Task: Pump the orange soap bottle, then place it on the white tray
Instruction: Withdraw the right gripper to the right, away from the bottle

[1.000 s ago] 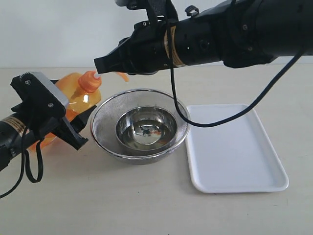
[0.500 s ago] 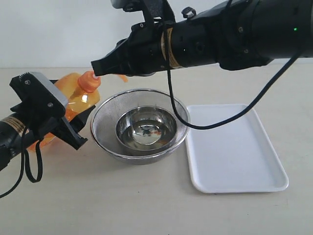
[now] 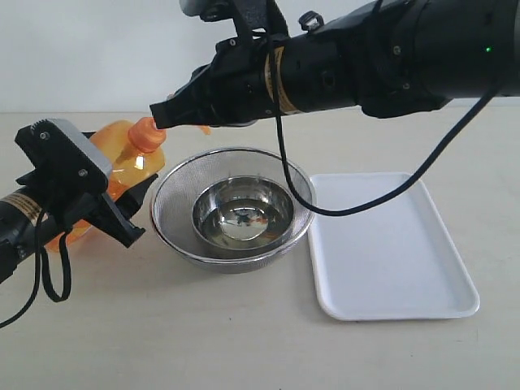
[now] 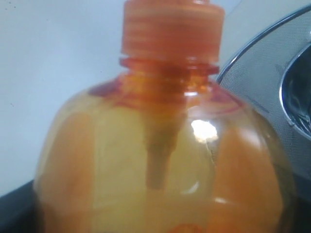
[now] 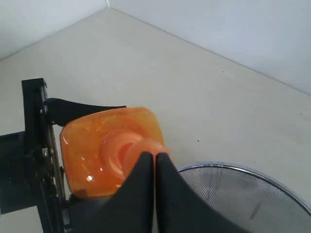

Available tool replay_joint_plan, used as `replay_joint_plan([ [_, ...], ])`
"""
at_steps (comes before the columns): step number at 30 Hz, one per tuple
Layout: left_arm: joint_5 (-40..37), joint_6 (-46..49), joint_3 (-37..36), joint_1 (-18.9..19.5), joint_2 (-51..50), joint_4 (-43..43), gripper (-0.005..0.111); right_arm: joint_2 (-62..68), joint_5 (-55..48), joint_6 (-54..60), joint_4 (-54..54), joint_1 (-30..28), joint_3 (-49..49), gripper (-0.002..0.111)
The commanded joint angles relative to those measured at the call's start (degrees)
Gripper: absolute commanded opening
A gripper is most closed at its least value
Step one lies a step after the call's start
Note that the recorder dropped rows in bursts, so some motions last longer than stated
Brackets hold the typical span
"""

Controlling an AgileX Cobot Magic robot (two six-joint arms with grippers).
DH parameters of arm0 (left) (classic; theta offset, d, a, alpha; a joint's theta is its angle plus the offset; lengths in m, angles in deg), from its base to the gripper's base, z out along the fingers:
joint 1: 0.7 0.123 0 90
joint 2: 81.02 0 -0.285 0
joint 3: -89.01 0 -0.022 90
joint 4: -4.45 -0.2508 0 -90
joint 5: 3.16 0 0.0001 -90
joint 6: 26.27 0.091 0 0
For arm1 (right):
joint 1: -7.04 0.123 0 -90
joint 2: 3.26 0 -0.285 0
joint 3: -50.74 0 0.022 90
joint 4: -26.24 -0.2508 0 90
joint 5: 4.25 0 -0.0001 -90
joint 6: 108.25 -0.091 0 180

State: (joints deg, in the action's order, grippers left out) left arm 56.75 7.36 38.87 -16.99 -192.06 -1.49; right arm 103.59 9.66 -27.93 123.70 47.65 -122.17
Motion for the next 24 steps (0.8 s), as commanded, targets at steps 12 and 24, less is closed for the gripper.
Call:
replay_joint_plan([
  [12, 3.0, -4.5, 0.4, -0.9, 0.6, -0.5, 0.005, -13.9, -4.1, -0.9, 2.5, 1.1, 0.9, 0.0],
  [24, 3.3, -8.3, 0.4, -0.9, 0.6, 1.6, 0.005, -31.8, -33.1, -0.4, 2.5, 1.1, 16.3, 0.0],
])
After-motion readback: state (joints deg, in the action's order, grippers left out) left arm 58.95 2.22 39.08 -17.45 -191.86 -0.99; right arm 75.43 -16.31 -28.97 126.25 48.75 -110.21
